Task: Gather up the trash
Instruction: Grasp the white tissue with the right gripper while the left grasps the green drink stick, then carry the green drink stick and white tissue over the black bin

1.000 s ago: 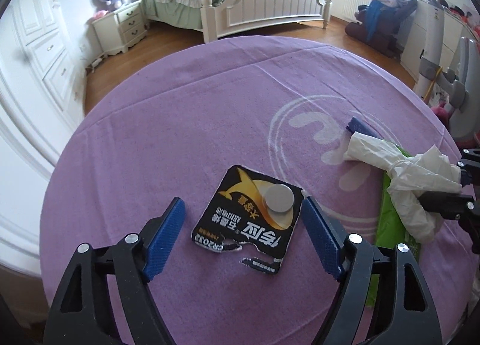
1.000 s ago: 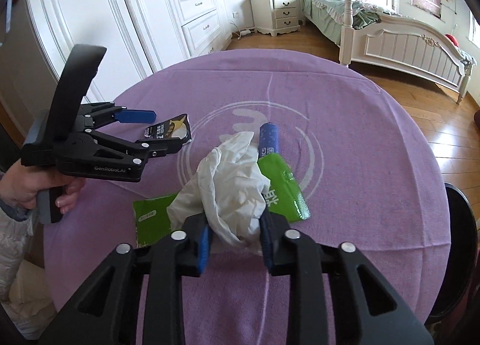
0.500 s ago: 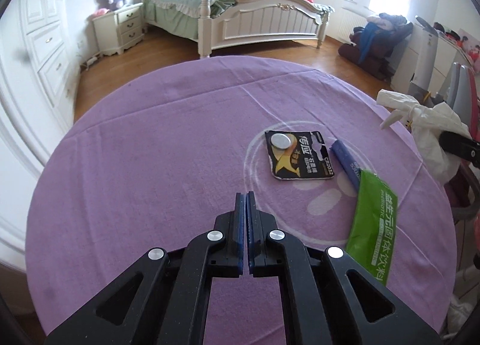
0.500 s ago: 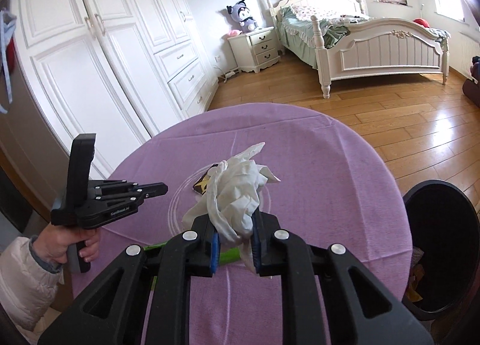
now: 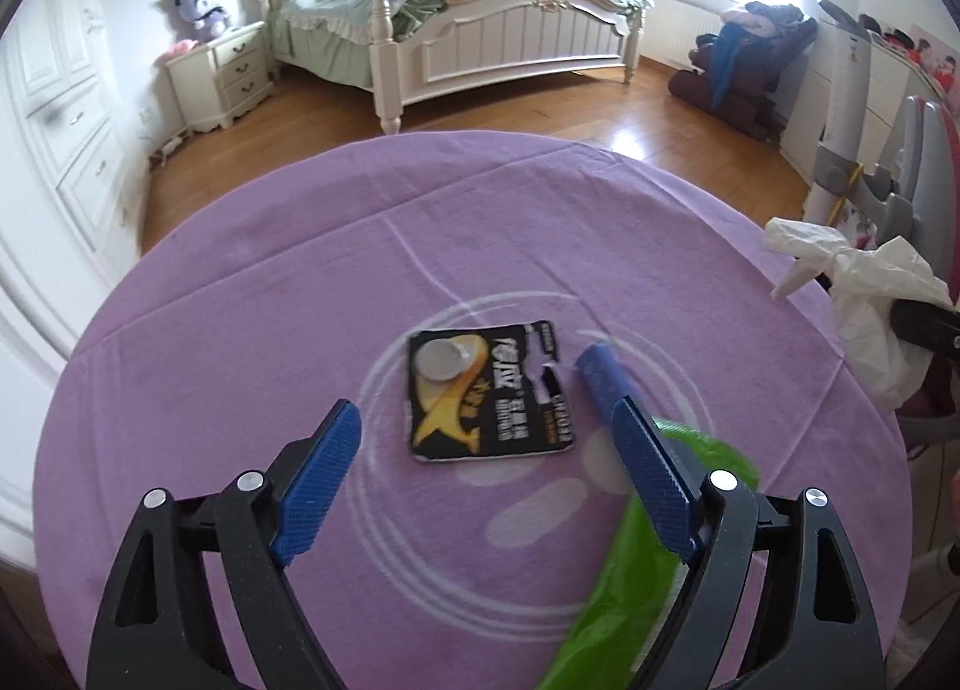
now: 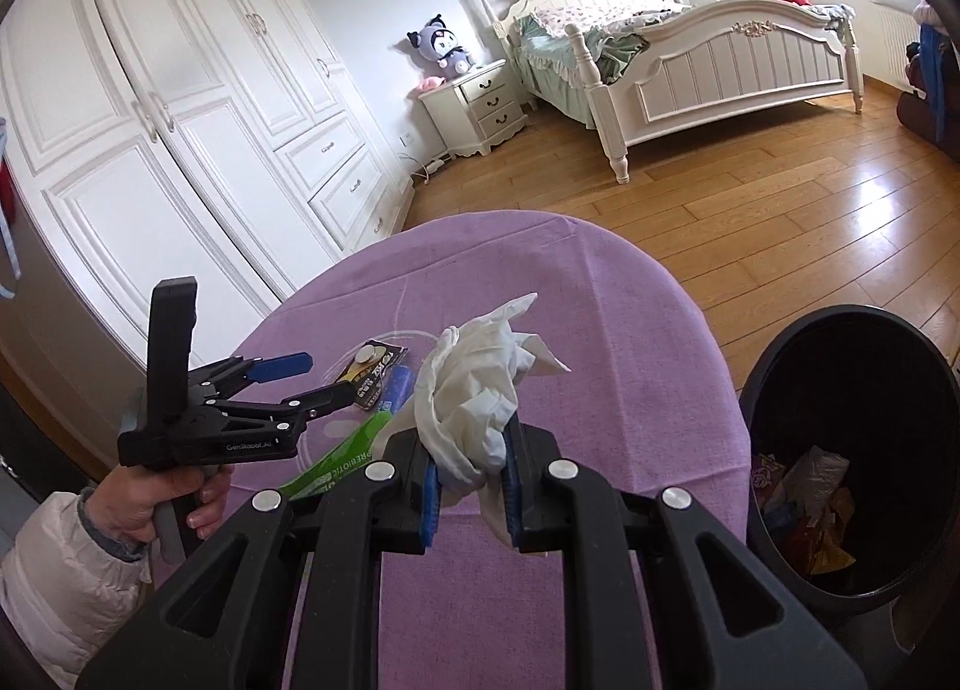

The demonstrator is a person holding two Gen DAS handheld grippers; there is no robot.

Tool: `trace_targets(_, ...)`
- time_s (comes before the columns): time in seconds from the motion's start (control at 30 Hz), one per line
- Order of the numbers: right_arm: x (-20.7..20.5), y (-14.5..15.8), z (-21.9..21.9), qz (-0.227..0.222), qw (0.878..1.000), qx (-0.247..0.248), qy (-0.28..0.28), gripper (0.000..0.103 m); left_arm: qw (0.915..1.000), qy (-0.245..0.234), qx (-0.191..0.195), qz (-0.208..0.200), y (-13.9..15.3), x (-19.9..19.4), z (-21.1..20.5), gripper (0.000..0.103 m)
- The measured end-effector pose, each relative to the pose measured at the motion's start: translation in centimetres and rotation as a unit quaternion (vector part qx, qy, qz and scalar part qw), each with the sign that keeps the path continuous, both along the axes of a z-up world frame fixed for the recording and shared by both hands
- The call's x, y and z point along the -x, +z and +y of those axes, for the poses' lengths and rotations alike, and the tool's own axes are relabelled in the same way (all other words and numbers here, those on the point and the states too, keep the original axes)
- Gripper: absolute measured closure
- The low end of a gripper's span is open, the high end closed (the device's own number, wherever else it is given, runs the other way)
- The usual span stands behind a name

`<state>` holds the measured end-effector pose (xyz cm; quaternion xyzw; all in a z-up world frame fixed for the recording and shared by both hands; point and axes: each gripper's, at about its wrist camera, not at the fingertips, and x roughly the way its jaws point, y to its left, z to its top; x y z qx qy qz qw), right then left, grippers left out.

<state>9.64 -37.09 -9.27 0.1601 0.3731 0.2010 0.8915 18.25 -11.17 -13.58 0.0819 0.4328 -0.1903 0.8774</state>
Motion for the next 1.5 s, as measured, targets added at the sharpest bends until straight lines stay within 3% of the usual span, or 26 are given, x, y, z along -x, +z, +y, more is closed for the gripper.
trace_targets(0.23, -0.4, -1.0, -1.2, 0.013, 1.000, -0.006, -0.002, 0.086, 0.9977, -0.063, 0.008, 0.021, 0.4, 4.3, -2.4, 0.019)
trace_targets(0.37, -0.6, -1.8, -1.3, 0.018, 1.000, -0.014, 0.004, 0.086, 0.9956, -0.069, -0.042, 0.049, -1.8, 6.2, -2.0, 0.021)
trace_targets(0.43, -0.7, -2.2, -1.1, 0.019, 1.000, -0.019, 0.007, 0.086, 0.9949, -0.077, -0.053, 0.036, -2.0, 7.1, -1.8, 0.028)
trace_targets(0.5, -0.8, -2.3, -1.3, 0.019, 1.000, -0.022, 0.010, 0.086, 0.9963, -0.064, -0.048, 0.032, -1.8, 7.3, -1.4, 0.048)
trace_targets(0.53, -0.7, -2.4, -1.4, 0.018, 1.000, -0.023, 0.009, 0.086, 0.9971, -0.054, -0.042, 0.033, -1.7, 7.2, -1.1, 0.051)
trace_targets(0.57, -0.7, -2.4, -1.5, 0.017, 0.999, -0.026, 0.008, 0.086, 0.9978, -0.047, -0.030, 0.035, -1.5, 7.1, -0.8, 0.066)
trace_targets(0.6, -0.6, -2.4, -1.7, 0.016, 0.999, -0.028, 0.006, 0.086, 0.9982, -0.041, -0.015, 0.041, -1.3, 6.9, -0.5, 0.073)
trace_targets(0.8, -0.2, -1.7, -4.5, -0.001, 0.999, -0.040, -0.025, 0.086, 0.9984, -0.035, 0.044, -0.011, 2.9, 7.2, -1.4, 0.075)
trace_targets(1.03, -0.1, -0.4, -9.5, -0.029, 0.994, -0.055, -0.088, 0.086, 0.9918, -0.077, 0.094, -0.040, 6.6, 5.4, -7.8, 0.075)
trace_targets(1.27, -0.1, -0.9, -14.3, -0.029, 0.988, -0.051, -0.143, 0.086, 0.9820, -0.139, 0.128, -0.011, 4.9, 2.2, -17.0, 0.075)
trace_targets(1.5, -0.1, -2.6, -17.7, -0.014, 0.982, -0.044, -0.186, 0.086, 0.9783, -0.164, 0.125, 0.016, 2.9, -0.4, -24.5, 0.075)
